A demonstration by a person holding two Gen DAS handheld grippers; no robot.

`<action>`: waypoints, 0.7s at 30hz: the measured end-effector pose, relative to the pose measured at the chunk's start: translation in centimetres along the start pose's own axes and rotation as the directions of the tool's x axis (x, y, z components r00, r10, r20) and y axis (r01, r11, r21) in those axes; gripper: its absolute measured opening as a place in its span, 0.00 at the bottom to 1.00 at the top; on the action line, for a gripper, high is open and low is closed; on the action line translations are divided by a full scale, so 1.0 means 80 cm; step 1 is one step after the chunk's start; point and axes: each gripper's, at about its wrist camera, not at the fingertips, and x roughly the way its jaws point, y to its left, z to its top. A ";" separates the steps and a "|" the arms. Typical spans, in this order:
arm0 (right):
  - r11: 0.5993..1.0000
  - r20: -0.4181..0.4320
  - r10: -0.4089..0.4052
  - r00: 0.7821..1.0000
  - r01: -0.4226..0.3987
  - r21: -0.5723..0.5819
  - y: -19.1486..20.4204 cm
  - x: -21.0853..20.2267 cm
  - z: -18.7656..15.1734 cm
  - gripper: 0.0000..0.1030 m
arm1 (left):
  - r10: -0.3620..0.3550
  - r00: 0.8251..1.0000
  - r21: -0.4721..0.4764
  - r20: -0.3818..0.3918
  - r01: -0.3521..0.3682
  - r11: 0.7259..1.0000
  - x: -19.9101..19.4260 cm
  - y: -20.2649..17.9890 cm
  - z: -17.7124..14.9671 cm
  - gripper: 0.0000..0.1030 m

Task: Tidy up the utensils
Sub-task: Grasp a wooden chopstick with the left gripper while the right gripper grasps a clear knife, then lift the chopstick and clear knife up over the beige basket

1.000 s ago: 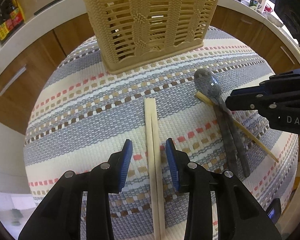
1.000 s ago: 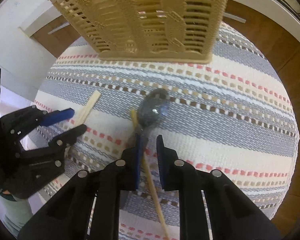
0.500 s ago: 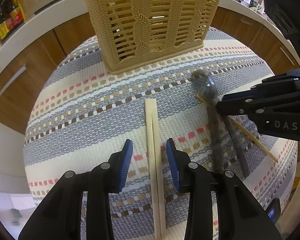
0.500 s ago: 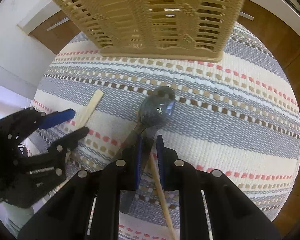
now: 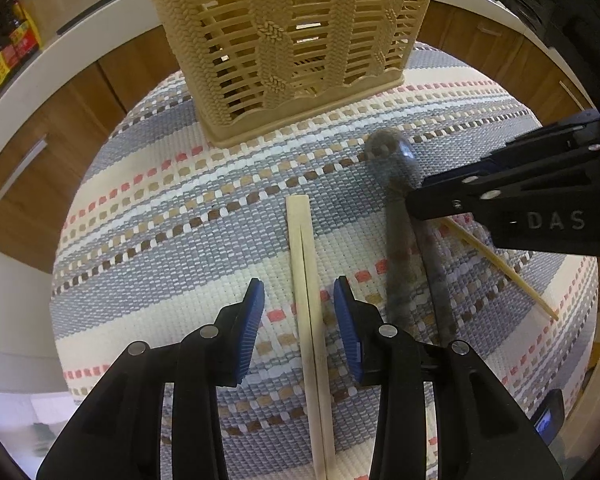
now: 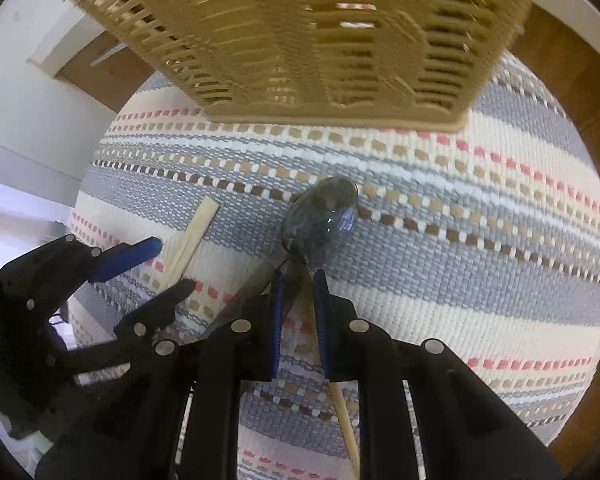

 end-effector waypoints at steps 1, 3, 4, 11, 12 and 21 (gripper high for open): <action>1.000 -0.002 -0.012 1.000 0.012 -0.008 0.006 0.002 0.003 0.14 | 0.003 1.000 0.000 0.003 -0.003 1.000 0.000 -0.001 0.000 0.34; 0.999 -0.025 -0.033 0.999 0.032 -0.033 0.015 0.007 0.009 0.14 | -0.003 1.000 -0.008 0.007 0.003 1.000 -0.003 0.002 -0.005 0.34; 0.998 -0.026 -0.044 0.999 0.043 -0.041 0.018 0.009 0.010 0.14 | -0.010 1.000 -0.018 0.011 0.010 1.000 -0.004 0.004 -0.006 0.34; 0.987 0.020 -0.090 0.996 0.092 -0.132 0.040 0.001 -0.003 0.05 | 0.019 1.000 -0.027 0.017 -0.019 0.999 -0.006 0.015 -0.011 0.12; 0.988 0.024 -0.076 0.997 0.079 -0.133 0.037 -0.005 -0.006 0.02 | 0.028 0.999 -0.024 0.016 -0.028 0.999 -0.006 0.017 -0.011 0.11; 0.995 0.070 -0.010 0.997 0.016 -0.097 -0.011 -0.031 -0.038 0.01 | -0.038 0.996 -0.125 0.075 0.047 0.991 -0.014 0.046 -0.025 0.10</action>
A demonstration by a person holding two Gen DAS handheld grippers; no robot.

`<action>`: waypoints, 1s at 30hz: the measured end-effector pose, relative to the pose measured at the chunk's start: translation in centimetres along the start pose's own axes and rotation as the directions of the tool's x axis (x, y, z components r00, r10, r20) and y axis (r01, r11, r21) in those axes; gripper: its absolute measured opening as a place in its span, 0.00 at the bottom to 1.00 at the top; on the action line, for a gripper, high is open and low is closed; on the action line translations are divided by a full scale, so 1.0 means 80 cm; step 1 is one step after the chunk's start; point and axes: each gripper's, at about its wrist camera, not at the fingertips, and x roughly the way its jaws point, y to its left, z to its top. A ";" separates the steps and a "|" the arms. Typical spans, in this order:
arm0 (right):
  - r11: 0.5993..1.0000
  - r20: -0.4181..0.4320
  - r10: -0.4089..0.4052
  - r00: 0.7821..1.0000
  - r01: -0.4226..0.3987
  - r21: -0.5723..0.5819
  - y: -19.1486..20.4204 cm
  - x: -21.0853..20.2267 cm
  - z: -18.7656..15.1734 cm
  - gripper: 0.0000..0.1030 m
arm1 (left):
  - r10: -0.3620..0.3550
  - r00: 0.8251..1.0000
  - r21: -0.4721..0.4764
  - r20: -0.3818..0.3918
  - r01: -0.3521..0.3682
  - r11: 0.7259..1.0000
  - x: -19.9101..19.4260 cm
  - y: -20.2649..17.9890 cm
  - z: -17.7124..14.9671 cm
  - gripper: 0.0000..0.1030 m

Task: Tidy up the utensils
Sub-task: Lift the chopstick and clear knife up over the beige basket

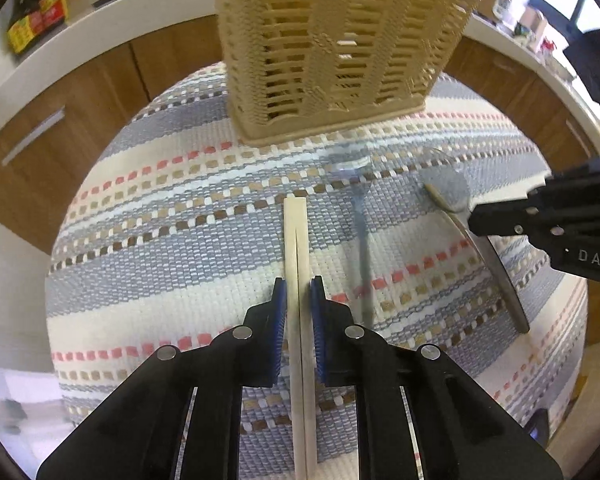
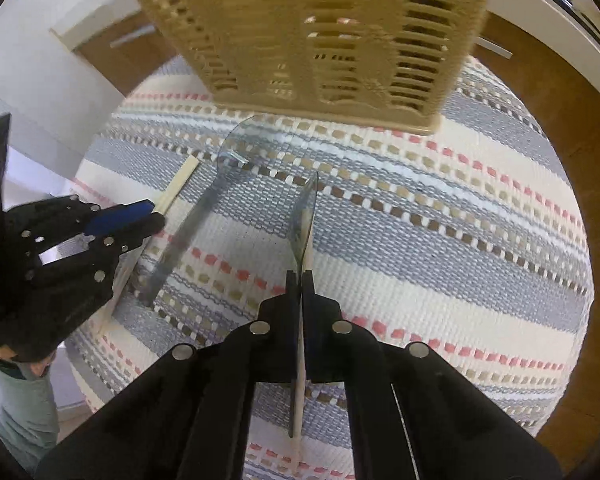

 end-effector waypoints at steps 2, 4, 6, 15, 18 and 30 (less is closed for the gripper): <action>1.000 0.045 0.027 0.999 -0.027 0.000 -0.006 -0.015 -0.007 0.01 | -0.018 0.999 -0.024 0.041 0.019 1.000 -0.013 0.010 -0.003 0.10; 0.999 0.089 0.054 0.995 -0.053 -0.014 -0.009 -0.033 -0.013 0.01 | -0.018 0.997 -0.043 0.073 0.021 0.999 -0.027 0.012 -0.002 0.10; 0.997 0.143 0.076 0.987 -0.072 -0.036 -0.010 -0.055 -0.020 0.01 | -0.044 0.990 -0.051 0.136 0.051 0.997 -0.050 0.015 -0.002 0.10; 0.987 0.416 0.148 0.897 -0.108 -0.119 -0.012 -0.172 -0.023 0.01 | -0.104 0.896 -0.021 0.432 0.125 0.992 -0.173 -0.002 0.015 0.10; 0.983 0.497 0.177 0.849 -0.132 -0.124 0.001 -0.201 -0.002 0.01 | -0.102 0.851 -0.014 0.515 0.127 0.992 -0.205 -0.018 0.035 0.10; 0.990 0.639 0.138 0.757 -0.093 -0.103 -0.025 -0.289 0.077 0.01 | -0.072 0.659 -0.009 0.749 0.119 0.993 -0.278 -0.037 0.141 0.10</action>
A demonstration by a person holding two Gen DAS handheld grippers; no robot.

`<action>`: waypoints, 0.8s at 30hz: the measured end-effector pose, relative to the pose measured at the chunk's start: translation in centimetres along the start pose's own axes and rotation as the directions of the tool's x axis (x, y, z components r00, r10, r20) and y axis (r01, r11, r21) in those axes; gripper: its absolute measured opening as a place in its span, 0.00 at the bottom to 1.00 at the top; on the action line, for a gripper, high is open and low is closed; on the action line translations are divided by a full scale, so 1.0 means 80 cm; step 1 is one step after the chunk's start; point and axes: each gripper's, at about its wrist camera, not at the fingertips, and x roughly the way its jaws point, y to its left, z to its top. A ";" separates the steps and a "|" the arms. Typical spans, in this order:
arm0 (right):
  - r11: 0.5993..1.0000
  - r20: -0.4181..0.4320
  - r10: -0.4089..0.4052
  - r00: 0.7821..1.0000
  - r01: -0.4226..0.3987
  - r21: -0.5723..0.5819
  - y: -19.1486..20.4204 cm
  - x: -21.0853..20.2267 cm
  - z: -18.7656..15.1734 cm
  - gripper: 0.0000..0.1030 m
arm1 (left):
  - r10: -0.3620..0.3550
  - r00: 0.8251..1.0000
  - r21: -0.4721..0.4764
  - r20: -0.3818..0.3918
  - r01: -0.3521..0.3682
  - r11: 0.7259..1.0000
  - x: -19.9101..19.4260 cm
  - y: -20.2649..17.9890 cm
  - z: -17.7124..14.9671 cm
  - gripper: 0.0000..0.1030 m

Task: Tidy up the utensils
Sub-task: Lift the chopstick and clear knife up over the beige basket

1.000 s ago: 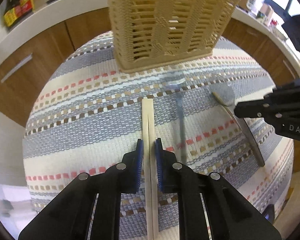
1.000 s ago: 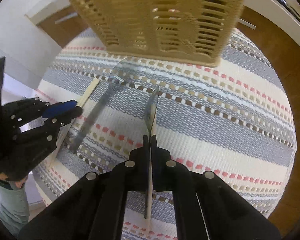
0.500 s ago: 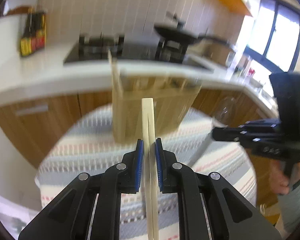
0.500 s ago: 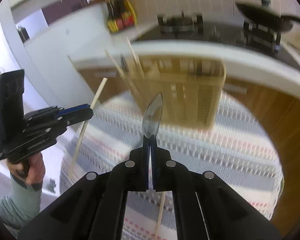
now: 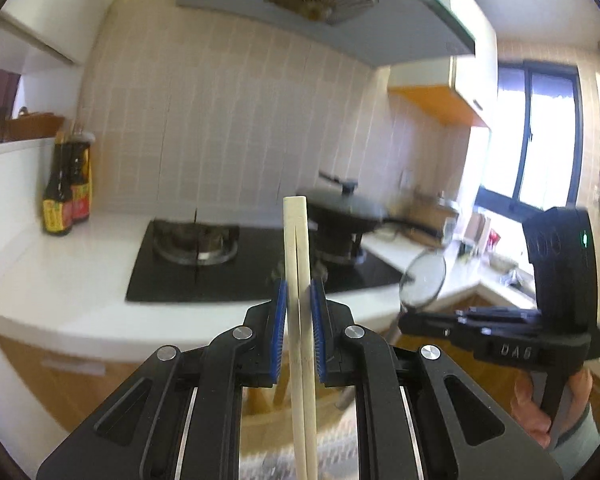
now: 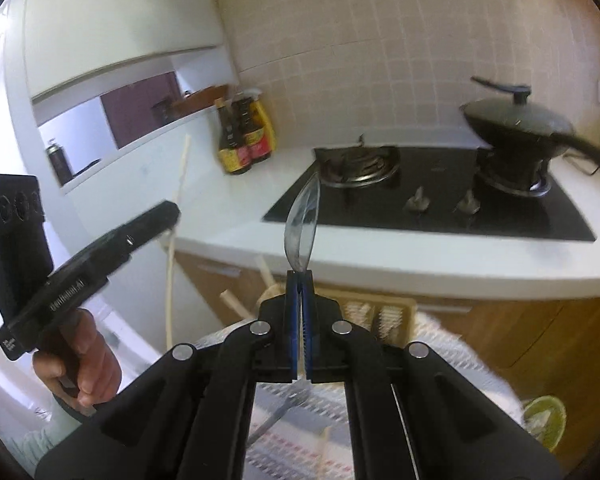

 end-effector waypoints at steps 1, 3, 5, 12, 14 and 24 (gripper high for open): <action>1.000 0.002 -0.023 1.000 0.023 -0.004 -0.005 0.002 0.003 0.01 | 0.001 0.999 -0.007 0.033 -0.001 1.000 0.004 -0.001 0.004 0.10; 0.998 0.003 -0.060 0.998 0.060 -0.013 -0.015 0.008 0.005 0.01 | -0.015 0.996 -0.020 0.093 0.017 1.000 0.016 0.002 0.001 0.10; 0.996 -0.001 -0.086 0.996 0.086 -0.015 -0.027 0.018 0.006 0.01 | 0.011 0.989 -0.023 0.147 -0.007 1.000 0.027 0.003 -0.003 0.10; 0.985 -0.029 -0.168 0.985 0.167 -0.033 -0.059 0.058 0.004 0.01 | 0.098 0.971 -0.006 0.217 -0.098 0.995 0.073 0.006 -0.031 0.10; 0.984 -0.038 -0.174 0.984 0.172 -0.043 -0.061 0.067 0.001 0.01 | 0.116 0.970 0.002 0.215 -0.119 0.993 0.085 0.005 -0.039 0.10; 0.988 -0.085 -0.148 0.985 0.144 -0.053 -0.056 0.084 -0.024 0.04 | 0.133 0.975 -0.010 0.178 -0.134 0.991 0.084 0.028 -0.058 0.18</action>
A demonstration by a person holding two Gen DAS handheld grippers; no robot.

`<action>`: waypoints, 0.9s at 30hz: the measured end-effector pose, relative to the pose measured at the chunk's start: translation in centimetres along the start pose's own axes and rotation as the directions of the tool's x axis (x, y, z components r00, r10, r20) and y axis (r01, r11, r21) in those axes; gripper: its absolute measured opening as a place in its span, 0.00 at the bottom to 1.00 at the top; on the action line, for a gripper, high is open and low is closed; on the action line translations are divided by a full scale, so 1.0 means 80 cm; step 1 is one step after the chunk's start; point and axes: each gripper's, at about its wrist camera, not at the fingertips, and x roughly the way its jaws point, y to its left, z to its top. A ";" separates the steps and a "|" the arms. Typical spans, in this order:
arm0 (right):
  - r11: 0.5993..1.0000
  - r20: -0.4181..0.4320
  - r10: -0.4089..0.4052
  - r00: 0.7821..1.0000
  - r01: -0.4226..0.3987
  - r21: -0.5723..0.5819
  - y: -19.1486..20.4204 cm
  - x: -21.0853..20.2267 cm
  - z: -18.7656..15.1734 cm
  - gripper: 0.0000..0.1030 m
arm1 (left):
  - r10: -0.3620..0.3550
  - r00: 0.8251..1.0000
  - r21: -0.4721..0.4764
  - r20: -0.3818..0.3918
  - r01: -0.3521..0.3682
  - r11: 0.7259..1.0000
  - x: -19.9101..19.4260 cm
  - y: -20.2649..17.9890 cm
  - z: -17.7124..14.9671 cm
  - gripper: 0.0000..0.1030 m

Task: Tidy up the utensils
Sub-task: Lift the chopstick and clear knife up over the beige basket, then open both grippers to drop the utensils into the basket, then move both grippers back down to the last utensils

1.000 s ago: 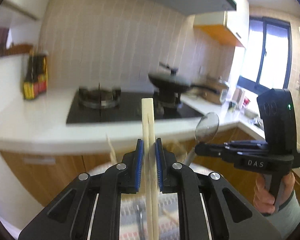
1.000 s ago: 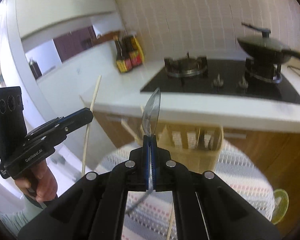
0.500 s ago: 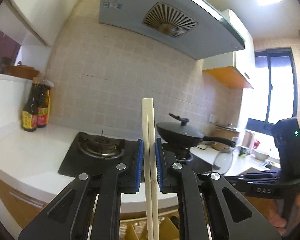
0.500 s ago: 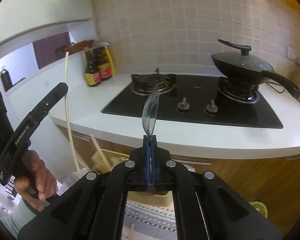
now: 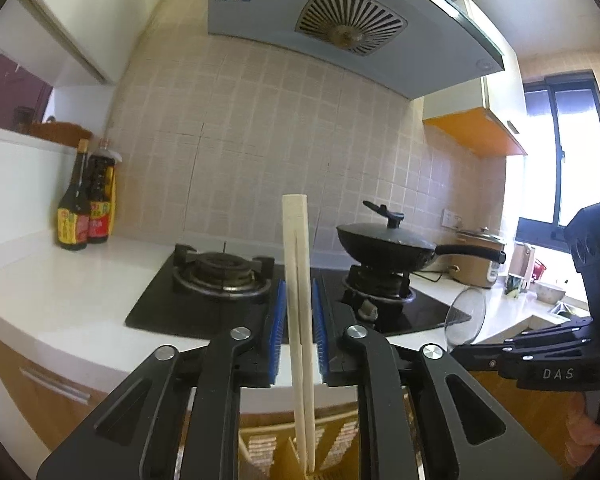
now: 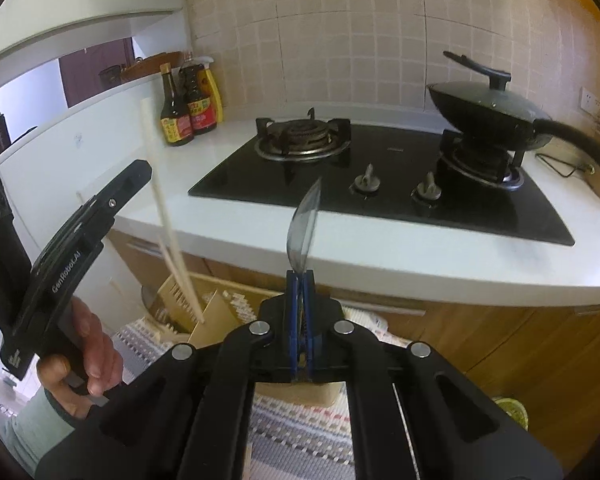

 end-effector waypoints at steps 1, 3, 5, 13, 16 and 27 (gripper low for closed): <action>1.000 -0.016 0.016 1.000 -0.016 0.000 0.001 -0.001 -0.005 0.09 | -0.006 1.000 -0.006 -0.006 0.006 1.000 -0.006 0.002 0.001 0.21; 1.000 -0.020 0.029 0.999 -0.029 0.003 0.002 -0.005 -0.011 0.24 | -0.015 1.000 -0.020 -0.019 0.015 1.000 -0.016 0.007 0.003 0.38; 1.000 -0.013 0.018 1.000 -0.018 0.006 0.004 -0.014 -0.020 0.40 | -0.039 0.999 -0.039 -0.029 0.037 0.999 -0.034 0.013 0.006 0.51; 0.999 -0.020 0.039 0.999 -0.039 0.005 0.031 -0.060 -0.066 0.42 | -0.092 0.993 -0.022 -0.067 0.091 0.996 -0.113 0.019 0.023 0.59; 0.999 -0.034 0.036 0.999 -0.037 -0.007 0.040 -0.072 -0.081 0.42 | -0.080 0.994 -0.023 -0.068 0.079 0.997 -0.141 0.028 0.028 0.59; 1.000 -0.251 0.003 0.968 -0.008 -0.019 0.056 -0.048 -0.127 0.42 | -0.089 0.953 -0.029 -0.290 0.084 0.996 -0.155 0.047 0.002 0.59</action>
